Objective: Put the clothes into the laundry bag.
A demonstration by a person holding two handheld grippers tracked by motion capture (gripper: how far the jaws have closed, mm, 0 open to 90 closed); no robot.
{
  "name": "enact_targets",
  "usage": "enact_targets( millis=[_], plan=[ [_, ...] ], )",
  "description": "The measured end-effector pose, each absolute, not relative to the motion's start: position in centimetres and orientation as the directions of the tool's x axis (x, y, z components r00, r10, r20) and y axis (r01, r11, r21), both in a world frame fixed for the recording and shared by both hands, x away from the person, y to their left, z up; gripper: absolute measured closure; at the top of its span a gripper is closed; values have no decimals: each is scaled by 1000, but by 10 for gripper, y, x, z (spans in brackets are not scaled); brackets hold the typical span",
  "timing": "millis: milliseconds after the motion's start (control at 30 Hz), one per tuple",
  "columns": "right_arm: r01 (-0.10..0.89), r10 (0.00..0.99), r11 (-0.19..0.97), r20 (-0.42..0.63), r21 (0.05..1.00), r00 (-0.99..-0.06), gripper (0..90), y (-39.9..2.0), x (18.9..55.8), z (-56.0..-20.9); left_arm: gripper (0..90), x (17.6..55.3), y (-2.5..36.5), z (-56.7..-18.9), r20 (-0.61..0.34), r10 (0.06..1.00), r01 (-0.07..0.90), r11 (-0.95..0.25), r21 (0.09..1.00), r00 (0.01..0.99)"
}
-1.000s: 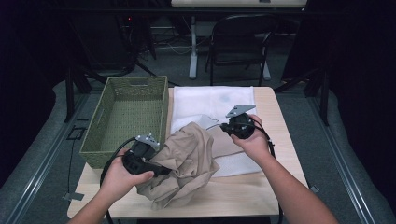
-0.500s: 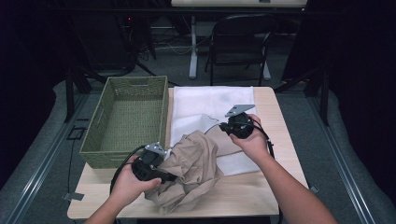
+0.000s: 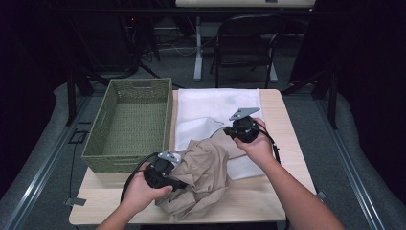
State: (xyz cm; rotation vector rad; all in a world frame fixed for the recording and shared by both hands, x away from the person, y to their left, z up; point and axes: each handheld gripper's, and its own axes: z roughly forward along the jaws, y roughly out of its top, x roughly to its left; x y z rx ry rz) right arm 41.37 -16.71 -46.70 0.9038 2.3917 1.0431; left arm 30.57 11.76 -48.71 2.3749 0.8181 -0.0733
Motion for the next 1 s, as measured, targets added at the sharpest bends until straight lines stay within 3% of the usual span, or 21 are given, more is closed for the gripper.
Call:
enact_targets(
  millis=[1000],
  plan=[
    [425, 721, 425, -14, 799, -693, 867, -168, 417, -461, 639, 308, 93, -515, -196, 512, 536, -691, 485, 837]
  ],
)
